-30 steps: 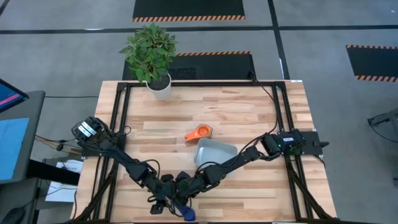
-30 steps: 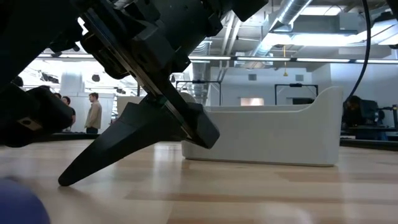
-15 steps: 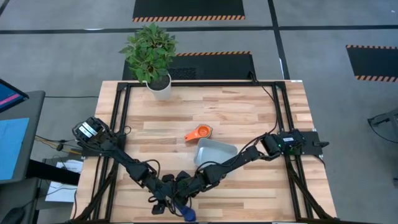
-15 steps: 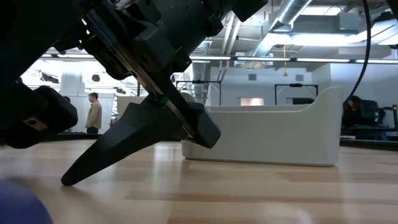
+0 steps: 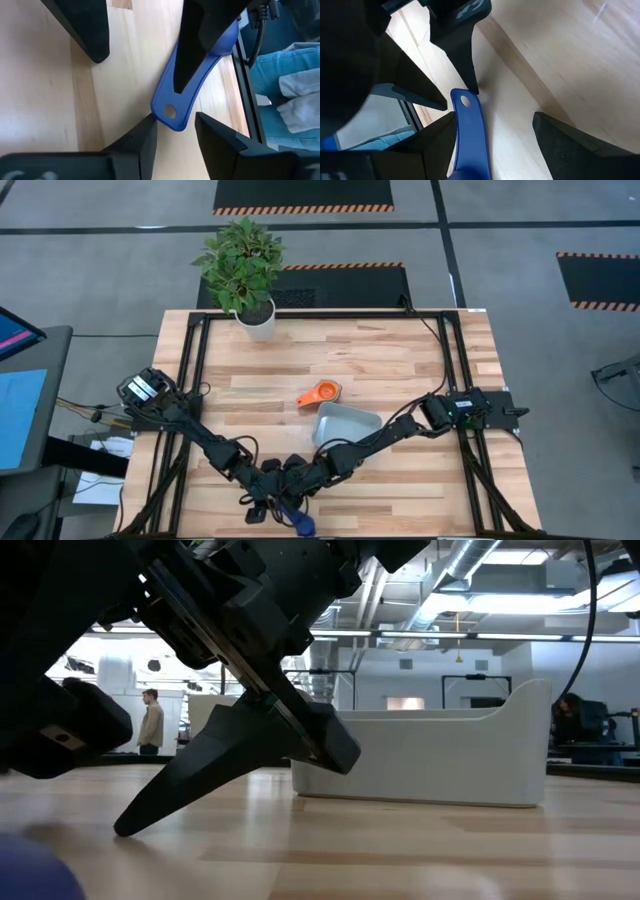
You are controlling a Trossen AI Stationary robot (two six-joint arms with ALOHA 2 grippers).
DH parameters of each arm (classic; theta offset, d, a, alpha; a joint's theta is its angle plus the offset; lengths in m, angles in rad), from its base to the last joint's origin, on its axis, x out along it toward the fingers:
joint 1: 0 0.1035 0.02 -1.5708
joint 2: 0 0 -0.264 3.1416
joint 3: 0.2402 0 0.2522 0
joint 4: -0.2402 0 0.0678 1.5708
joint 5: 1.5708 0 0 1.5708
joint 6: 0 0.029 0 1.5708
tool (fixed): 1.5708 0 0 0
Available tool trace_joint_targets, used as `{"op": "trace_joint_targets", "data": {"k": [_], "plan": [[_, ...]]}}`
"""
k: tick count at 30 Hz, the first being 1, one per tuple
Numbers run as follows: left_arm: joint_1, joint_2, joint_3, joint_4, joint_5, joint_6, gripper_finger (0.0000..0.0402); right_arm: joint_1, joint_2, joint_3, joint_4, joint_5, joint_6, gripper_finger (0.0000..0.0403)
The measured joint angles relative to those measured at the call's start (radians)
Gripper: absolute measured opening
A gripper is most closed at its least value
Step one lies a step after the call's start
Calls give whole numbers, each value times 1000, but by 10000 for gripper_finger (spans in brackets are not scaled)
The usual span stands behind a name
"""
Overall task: Nest measuring cups in basket
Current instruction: Stack the dark blue measuring cup on top of the orange measuring cup
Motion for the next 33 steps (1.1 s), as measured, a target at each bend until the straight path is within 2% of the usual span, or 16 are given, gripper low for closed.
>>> {"op": "trace_joint_targets", "data": {"k": [14, 26, 33], "plan": [[0, 0, 0, -5, -54, 38, 6, 1, 0, 1, -5, 7, -1, 290], [1, 0, 1, -18, -81, 47, 1, 1, 0, 5, -10, -27, 14, 290], [5, 0, 4, -24, -90, 46, 0, 2, 2, 49, -102, -50, 7, 290]]}}
